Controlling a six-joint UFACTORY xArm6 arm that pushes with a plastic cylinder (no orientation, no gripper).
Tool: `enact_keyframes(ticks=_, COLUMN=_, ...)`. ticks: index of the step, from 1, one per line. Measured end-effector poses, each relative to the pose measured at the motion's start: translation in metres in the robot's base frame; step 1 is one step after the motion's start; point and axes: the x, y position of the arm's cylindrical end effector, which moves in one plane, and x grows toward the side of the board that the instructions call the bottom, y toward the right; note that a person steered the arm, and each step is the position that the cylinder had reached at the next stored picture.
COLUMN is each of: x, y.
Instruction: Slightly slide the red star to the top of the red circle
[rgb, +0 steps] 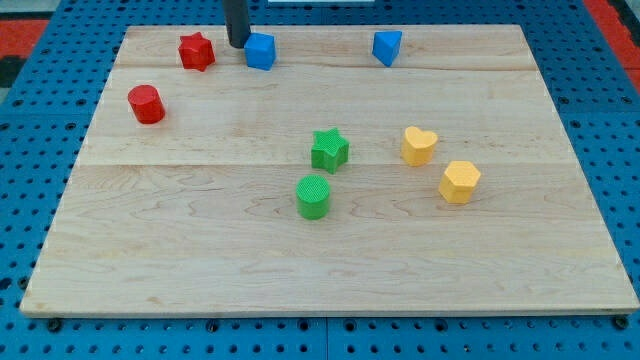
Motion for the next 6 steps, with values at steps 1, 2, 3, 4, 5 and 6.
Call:
enact_keyframes(ticks=1, x=0.009, y=-0.04)
enact_keyframes(ticks=2, x=0.009, y=-0.048)
enact_keyframes(ticks=3, x=0.009, y=-0.046)
enact_keyframes(ticks=4, x=0.009, y=-0.039)
enact_keyframes(ticks=5, x=0.009, y=-0.051)
enact_keyframes(ticks=6, x=-0.006, y=-0.04)
